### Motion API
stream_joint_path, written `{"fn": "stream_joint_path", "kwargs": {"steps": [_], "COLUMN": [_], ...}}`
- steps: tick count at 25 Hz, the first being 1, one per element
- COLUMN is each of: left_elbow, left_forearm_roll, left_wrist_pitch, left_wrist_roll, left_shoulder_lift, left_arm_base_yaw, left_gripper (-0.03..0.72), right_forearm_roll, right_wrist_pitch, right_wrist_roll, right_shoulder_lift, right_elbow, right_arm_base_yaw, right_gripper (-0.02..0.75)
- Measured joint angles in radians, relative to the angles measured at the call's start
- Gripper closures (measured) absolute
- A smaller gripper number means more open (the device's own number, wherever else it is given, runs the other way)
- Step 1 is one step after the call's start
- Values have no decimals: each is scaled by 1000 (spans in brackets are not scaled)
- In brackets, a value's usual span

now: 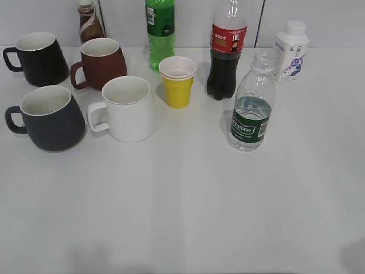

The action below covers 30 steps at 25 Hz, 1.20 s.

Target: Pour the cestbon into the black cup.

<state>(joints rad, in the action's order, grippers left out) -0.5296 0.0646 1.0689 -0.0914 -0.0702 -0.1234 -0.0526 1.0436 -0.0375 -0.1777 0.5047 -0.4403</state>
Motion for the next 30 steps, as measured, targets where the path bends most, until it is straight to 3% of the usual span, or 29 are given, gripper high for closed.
{"fn": "stream_joint_path", "kwargs": {"steps": [2, 8, 10, 30], "left_elbow": [0, 1, 1, 5], "left_forearm_roll": [0, -1, -1, -1], "left_wrist_pitch": [0, 0, 0, -1], "left_wrist_roll": [0, 1, 1, 1], "left_shoulder_lift": [7, 7, 23, 77], "left_arm_base_yaw": [8, 70, 75, 76], "left_gripper": [192, 238, 251, 333], "right_forearm_roll": [1, 1, 0, 0], "right_wrist_pitch": [-3, -5, -5, -5], "right_wrist_roll": [0, 0, 0, 0], "right_shoulder_lift": [13, 106, 155, 186], "right_elbow": [0, 0, 0, 0], "right_arm_base_yaw": [43, 286, 322, 333], "right_gripper": [161, 162, 162, 162]}}
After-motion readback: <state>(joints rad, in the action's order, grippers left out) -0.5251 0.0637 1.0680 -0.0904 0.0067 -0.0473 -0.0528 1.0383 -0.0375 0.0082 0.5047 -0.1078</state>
